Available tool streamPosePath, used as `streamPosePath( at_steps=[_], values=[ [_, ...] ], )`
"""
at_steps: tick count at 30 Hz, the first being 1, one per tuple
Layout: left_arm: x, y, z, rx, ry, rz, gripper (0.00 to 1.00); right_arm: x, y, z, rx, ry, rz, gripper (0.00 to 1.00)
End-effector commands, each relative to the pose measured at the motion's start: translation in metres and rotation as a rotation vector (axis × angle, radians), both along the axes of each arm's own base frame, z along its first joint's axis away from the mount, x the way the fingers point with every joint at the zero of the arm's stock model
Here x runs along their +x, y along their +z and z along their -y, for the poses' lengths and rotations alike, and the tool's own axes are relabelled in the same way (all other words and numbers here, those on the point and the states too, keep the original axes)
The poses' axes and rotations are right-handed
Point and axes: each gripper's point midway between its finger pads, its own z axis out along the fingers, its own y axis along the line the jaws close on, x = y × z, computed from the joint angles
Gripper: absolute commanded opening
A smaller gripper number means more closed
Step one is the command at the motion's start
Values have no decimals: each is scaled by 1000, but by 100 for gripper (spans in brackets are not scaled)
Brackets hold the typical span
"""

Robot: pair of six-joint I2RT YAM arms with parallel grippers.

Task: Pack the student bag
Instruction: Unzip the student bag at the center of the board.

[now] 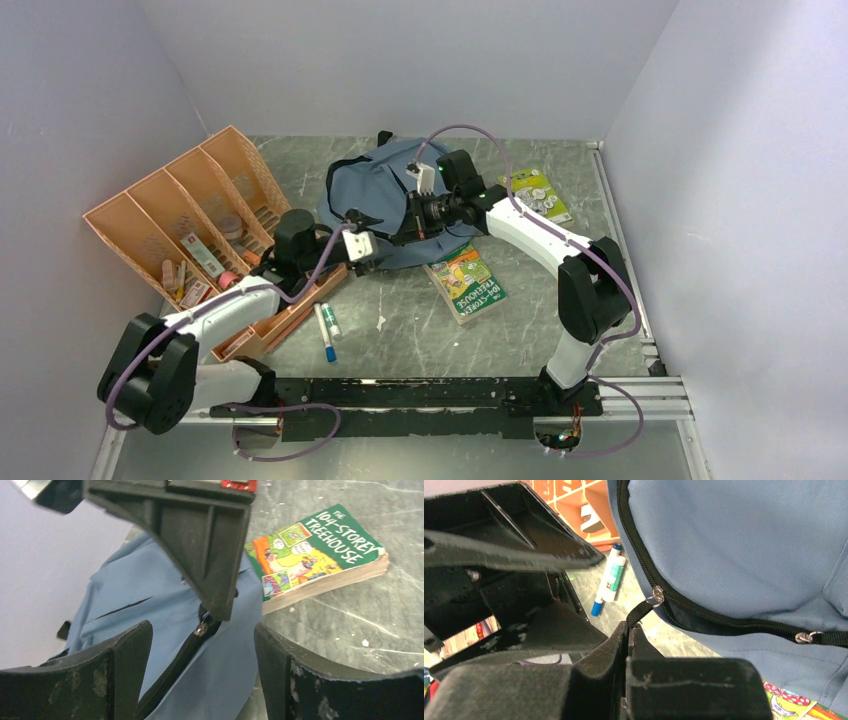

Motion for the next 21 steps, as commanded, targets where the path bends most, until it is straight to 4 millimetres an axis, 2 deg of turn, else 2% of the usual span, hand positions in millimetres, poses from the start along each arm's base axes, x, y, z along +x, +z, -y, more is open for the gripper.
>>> streamPosePath(
  at_steps=[1,6,13,16,21],
  values=[
    [-9,-1,28,93,-155,93,77,-6,13,4,-14,45,31,0],
    [-8,-18,33,164,-166,87,76,-15,-2,16,-96,103,28,0],
    [-5,-31,26,223,-136,99,76,-16,-13,26,-165,111,24,0],
    [-3,-32,24,237,-124,109,75,-17,-17,27,-180,116,19,2],
    [6,-21,27,188,-85,119,70,-21,-17,27,-165,133,12,2]
  ],
)
